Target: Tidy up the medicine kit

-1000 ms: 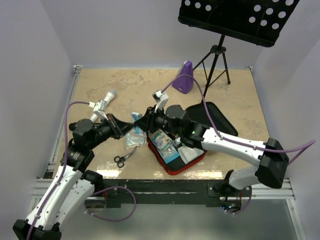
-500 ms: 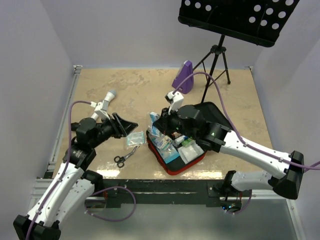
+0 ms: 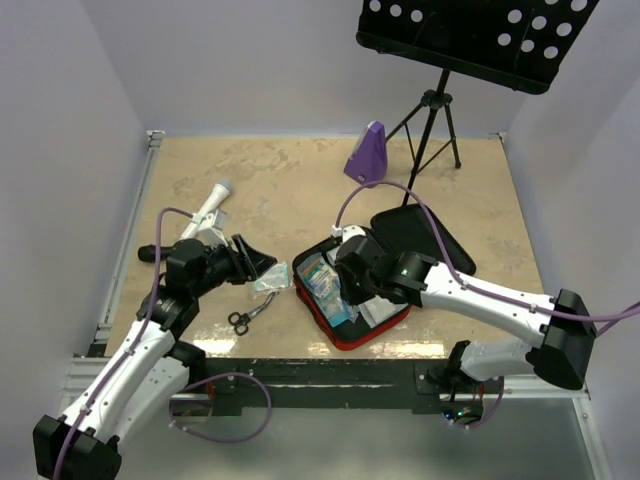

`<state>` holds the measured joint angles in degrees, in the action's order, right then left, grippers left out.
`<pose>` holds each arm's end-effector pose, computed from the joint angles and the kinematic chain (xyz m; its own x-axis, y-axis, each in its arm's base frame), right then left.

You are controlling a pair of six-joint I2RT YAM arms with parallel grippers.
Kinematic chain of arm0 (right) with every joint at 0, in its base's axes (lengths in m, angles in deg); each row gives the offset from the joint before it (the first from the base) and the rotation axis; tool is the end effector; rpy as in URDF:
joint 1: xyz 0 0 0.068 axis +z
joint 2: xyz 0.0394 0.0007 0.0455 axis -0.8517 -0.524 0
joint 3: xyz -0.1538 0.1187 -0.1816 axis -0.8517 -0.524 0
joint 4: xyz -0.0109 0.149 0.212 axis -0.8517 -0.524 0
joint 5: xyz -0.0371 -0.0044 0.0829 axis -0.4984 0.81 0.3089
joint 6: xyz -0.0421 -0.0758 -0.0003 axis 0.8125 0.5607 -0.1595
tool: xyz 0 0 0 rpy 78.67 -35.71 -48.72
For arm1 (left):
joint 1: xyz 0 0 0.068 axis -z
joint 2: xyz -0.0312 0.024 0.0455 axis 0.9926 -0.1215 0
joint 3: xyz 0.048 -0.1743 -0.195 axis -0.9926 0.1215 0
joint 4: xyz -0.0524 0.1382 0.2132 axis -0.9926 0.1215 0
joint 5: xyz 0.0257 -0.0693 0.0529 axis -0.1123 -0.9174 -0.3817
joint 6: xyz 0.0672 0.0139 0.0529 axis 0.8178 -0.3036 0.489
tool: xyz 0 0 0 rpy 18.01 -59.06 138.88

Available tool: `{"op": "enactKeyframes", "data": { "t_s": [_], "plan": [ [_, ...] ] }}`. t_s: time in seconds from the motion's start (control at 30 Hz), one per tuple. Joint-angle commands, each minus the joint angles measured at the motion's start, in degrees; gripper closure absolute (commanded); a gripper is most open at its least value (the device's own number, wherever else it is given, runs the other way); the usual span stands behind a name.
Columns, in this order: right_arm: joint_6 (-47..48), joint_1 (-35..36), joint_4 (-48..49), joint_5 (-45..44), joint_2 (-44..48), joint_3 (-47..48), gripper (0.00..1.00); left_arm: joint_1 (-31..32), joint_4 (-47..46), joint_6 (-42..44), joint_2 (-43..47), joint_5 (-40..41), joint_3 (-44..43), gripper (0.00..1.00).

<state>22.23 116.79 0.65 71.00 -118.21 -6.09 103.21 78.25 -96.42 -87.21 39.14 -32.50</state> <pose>0.1619 0.2393 0.2322 -0.7678 -0.2430 -0.5928 -0.4467 0.8663 0.2235 0.1827 -0.0937 0.2361 -0.6571 -0.4441 -0.6091 0.2244 0.6561 -0.7205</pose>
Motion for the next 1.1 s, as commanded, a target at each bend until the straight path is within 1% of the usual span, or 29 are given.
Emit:
{"op": "enactKeyframes", "data": {
  "t_s": [0.0,0.13,0.3,0.57,0.6,0.63,0.67,0.7,0.77,0.8,0.9,0.97,1.07],
  "plan": [
    [-1.85,-0.12,-3.80,0.47,0.11,-1.53,0.85,-0.15,-5.38,0.16,-1.02,-1.38,1.25,0.45],
    [-2.12,-0.12,-3.19,0.55,-0.68,-2.50,0.85,-0.15,-7.40,0.16,-2.51,-2.26,2.21,0.45],
    [-1.33,0.14,2.17,7.14,-1.47,-5.22,0.83,-0.15,-8.20,0.33,-3.49,-3.05,3.01,0.45],
    [-1.24,0.41,4.37,9.17,-2.09,-9.71,0.80,-0.15,-7.14,0.86,-2.34,-2.79,3.80,0.45],
    [-1.41,0.41,4.02,9.08,-2.18,-9.71,0.77,-0.15,-7.14,0.86,-2.26,-2.70,3.88,0.45],
    [-1.41,0.41,3.76,9.08,-2.35,-9.53,0.70,-0.15,-7.05,0.86,-2.25,-2.62,4.06,0.45],
    [-1.41,0.50,3.41,9.17,-2.44,-9.27,0.57,-0.15,-6.97,0.77,-2.34,-2.70,4.06,0.45],
    [-1.59,0.50,2.80,8.56,-2.36,-8.66,0.48,-0.15,-6.88,0.86,-2.43,-2.70,4.06,0.45],
    [-2.11,0.50,1.57,6.54,-1.48,-7.16,0.38,-0.15,-6.44,1.04,-2.61,-2.62,3.89,0.45],
    [-2.38,0.58,1.12,5.75,-0.78,-6.11,0.34,-0.15,-6.09,1.21,-2.52,-2.44,3.80,0.45],
    [-3.52,0.50,-1.16,2.15,0.37,-2.25,0.30,-0.15,-4.86,1.65,-2.34,-1.74,3.27,0.46],
    [-4.31,0.50,-2.74,-0.75,0.90,0.04,0.30,-0.15,-4.33,1.74,-2.26,-1.56,3.18,0.46],
    [-5.45,0.50,-4.94,-6.20,1.25,2.07,0.34,-0.15,-3.63,1.83,-2.08,-1.21,3.18,0.46]
  ]
}}
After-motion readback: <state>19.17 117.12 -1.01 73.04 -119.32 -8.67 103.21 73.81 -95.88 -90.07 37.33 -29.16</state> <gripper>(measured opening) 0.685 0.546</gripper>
